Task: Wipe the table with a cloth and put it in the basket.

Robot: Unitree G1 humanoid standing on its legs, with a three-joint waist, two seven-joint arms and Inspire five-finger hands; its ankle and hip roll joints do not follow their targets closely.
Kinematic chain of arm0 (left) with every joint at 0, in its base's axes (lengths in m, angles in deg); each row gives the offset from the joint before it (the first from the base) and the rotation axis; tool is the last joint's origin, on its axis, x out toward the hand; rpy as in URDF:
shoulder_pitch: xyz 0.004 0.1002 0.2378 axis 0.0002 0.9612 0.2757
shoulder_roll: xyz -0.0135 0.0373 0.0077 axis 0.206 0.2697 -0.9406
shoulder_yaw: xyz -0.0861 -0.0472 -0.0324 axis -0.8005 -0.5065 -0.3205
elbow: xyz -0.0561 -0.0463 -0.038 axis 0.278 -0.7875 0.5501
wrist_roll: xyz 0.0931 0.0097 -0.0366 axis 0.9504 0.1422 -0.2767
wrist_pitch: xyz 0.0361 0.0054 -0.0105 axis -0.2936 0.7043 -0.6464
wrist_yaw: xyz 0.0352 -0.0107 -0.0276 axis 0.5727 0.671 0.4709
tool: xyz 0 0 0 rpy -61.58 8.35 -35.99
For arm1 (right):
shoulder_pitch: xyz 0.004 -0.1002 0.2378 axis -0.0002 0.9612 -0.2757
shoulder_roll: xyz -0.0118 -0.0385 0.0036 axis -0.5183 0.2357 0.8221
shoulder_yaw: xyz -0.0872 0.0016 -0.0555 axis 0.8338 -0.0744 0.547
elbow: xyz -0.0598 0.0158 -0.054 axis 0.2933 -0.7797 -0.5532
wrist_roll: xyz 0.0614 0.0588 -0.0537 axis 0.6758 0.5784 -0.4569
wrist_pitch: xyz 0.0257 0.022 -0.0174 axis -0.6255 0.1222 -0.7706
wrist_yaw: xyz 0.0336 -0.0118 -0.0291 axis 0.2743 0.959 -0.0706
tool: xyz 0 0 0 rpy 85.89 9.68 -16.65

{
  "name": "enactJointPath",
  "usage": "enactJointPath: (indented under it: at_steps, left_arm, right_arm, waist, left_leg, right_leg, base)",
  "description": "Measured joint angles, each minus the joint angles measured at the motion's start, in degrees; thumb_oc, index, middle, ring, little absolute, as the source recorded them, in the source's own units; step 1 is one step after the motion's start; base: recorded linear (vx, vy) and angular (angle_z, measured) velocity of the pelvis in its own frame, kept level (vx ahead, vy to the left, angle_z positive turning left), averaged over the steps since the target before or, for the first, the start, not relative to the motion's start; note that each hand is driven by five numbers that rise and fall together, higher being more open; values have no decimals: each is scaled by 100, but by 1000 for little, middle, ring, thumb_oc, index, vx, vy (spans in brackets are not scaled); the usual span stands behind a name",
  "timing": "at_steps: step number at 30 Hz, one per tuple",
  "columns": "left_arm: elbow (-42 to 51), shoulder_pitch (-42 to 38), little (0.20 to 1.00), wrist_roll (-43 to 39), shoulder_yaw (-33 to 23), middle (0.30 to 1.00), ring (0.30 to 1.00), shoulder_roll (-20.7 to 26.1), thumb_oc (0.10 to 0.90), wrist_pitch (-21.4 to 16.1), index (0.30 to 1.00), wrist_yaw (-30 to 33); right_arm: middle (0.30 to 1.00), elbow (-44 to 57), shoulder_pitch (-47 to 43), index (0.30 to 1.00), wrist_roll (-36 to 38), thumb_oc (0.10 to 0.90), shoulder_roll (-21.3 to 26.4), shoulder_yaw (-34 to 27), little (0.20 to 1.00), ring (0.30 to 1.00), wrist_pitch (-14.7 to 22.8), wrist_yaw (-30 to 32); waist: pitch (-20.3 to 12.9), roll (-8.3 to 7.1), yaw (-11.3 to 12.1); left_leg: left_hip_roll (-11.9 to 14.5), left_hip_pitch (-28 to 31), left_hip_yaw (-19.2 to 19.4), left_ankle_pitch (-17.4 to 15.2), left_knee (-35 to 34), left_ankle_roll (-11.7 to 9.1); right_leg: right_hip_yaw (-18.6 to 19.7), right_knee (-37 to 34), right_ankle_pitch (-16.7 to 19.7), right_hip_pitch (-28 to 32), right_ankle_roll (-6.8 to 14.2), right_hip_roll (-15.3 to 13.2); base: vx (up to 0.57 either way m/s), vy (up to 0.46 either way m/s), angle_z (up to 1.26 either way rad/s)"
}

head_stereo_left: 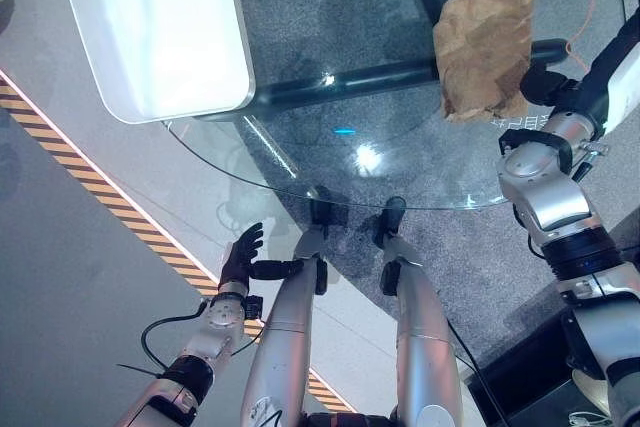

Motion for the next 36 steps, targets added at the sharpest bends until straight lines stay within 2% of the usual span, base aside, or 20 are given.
enactJointPath:
  at_steps: [10, 18, 21, 26, 34, 35, 36]
  left_arm:
    - [-109, -15, 900, 1, -10, 900, 900, -72, 800, -3, 900, 3]
    - [-210, -69, 900, 7, -27, 900, 900, -126, 800, 0, 900, -53]
    - [-228, -71, 900, 7, 0, 900, 900, -145, 800, -3, 900, -55]
    - [-234, -87, 900, 4, 33, 900, 900, -177, 800, -1, 900, -53]
    - [-225, -110, 900, 1, 42, 900, 900, -175, 800, 4, 900, -38]
    - [-223, -112, 900, 0, 43, 900, 900, -175, 800, 1, 900, -29]
    - [-220, -113, 900, -1, 53, 900, 900, -175, 800, 0, 900, -27]
  right_arm:
    - [900, -32, -49, 900, 303, 800, -330, 66, 900, 900, 60, -252]
    - [900, -500, -260, 900, 1388, 800, -473, 271, 900, 900, 332, -795]
    - [900, -550, -269, 900, 1704, 800, -568, 269, 900, 900, 442, -795]
    - [900, -1272, -571, 900, 2181, 800, -584, 254, 900, 900, 735, -830]
    - [900, -1823, -960, 900, 2663, 800, -536, 236, 900, 900, 810, -906]
    - [712, -1883, -983, 712, 2664, 580, -538, 242, 680, 712, 820, -918]
    - [446, -1968, -1028, 446, 2692, 270, -538, 246, 370, 446, 820, -928]
  waist:
    - [0, 0, 51]
    - [-4, 3, 91]
    - [-4, 4, 117]
    - [-6, 10, 200]
    - [-19, 32, 230]
    - [-19, 32, 231]
    - [-19, 32, 238]
  left_leg:
    - [-13, -13, -5, 0, -17, -1]
    - [-23, 72, -39, -10, 11, -16]
    - [-22, 112, -43, -7, 16, -19]
    - [-38, 91, -139, 21, 14, -63]
    - [-49, 3, -312, 49, 18, -145]
    - [-50, -2, -325, 52, 18, -150]
    - [-55, -2, -333, 59, 20, -162]
  right_leg:
    - [-12, 0, -3, -9, 2, -18]
    - [-47, 47, -44, 84, 4, -34]
    - [-49, 53, -43, 125, 4, -33]
    - [-147, 100, -54, 124, -13, -58]
    - [-295, 117, -71, 118, -50, -71]
    - [-310, 129, -81, 117, -58, -74]
    - [-319, 174, -104, 105, -67, -85]
  base:
    - [6, 3, 0]
    - [16, 14, 2]
    - [0, 0, 0]
    - [16, 5, 7]
    - [6, 11, 7]
    - [8, 20, 8]
    - [5, 24, 8]
